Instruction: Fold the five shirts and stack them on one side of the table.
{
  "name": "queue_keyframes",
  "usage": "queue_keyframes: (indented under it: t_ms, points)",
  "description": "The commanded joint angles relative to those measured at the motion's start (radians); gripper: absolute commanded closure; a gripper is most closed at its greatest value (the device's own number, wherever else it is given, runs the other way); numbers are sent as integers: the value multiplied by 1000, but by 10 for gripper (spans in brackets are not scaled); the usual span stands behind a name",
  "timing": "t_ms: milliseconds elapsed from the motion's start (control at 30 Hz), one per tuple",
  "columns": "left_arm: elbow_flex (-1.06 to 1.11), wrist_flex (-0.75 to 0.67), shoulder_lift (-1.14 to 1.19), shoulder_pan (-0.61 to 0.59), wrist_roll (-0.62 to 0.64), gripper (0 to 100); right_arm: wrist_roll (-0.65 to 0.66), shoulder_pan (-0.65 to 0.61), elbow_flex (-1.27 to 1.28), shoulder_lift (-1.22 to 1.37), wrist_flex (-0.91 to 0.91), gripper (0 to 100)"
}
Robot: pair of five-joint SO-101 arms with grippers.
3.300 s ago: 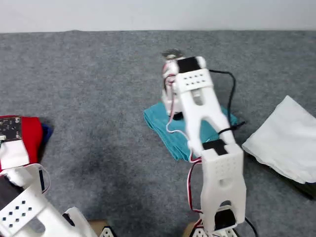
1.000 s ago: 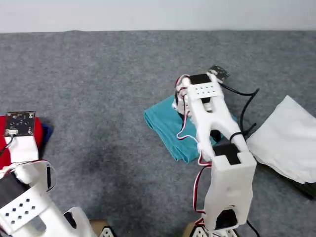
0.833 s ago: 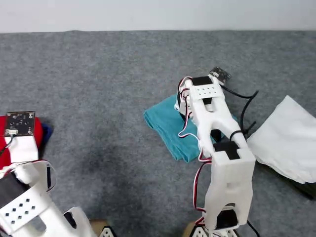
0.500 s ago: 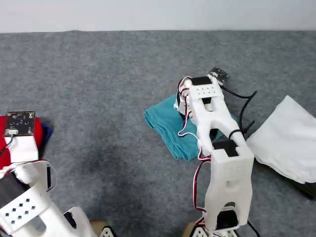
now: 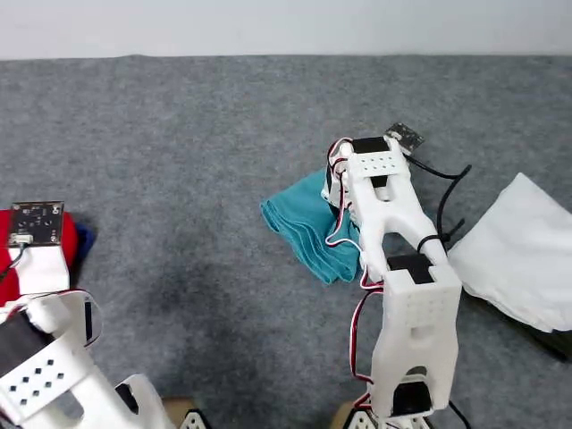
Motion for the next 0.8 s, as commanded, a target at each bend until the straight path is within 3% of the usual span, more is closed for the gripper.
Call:
queue_keyframes:
  t_ms: [0,200,500,767]
  points:
    - [-4,-14,-14,3,2,995,69,10,-3,-5,28,988]
    - [-4,-14,-14,3,2,995,247,77,-2,-182,139,988]
    - [-4,-14,-14,3,2,995,632,226,-2,-417,317,988]
    - [-4,-14,-14,3,2,995,795,364,-2,-608,349,988]
